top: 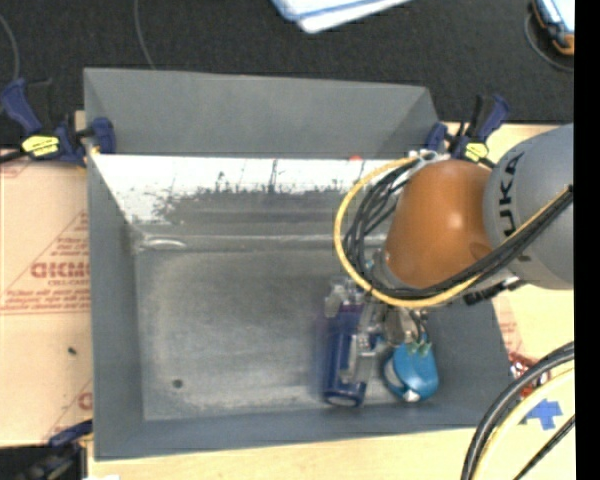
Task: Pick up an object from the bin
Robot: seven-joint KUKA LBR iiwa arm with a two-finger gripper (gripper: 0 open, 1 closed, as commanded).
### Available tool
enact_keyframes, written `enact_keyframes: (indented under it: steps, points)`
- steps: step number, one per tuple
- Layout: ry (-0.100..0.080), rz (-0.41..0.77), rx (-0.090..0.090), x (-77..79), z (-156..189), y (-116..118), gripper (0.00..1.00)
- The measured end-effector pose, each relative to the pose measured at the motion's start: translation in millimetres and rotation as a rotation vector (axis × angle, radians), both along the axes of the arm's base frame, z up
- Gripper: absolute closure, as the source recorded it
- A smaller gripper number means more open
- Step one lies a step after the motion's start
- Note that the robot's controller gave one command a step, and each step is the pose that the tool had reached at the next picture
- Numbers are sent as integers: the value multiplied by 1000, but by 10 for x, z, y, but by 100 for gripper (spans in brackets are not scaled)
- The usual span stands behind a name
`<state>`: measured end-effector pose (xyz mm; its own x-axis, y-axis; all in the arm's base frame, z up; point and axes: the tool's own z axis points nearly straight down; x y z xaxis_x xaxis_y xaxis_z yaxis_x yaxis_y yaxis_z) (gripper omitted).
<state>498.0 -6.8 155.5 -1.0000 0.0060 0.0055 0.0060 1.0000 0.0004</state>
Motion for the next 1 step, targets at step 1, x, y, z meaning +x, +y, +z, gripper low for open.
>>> enact_keyframes:
  steps: [1]
  points:
    - [-8, 0, 0, 20, 40, -1, 100]
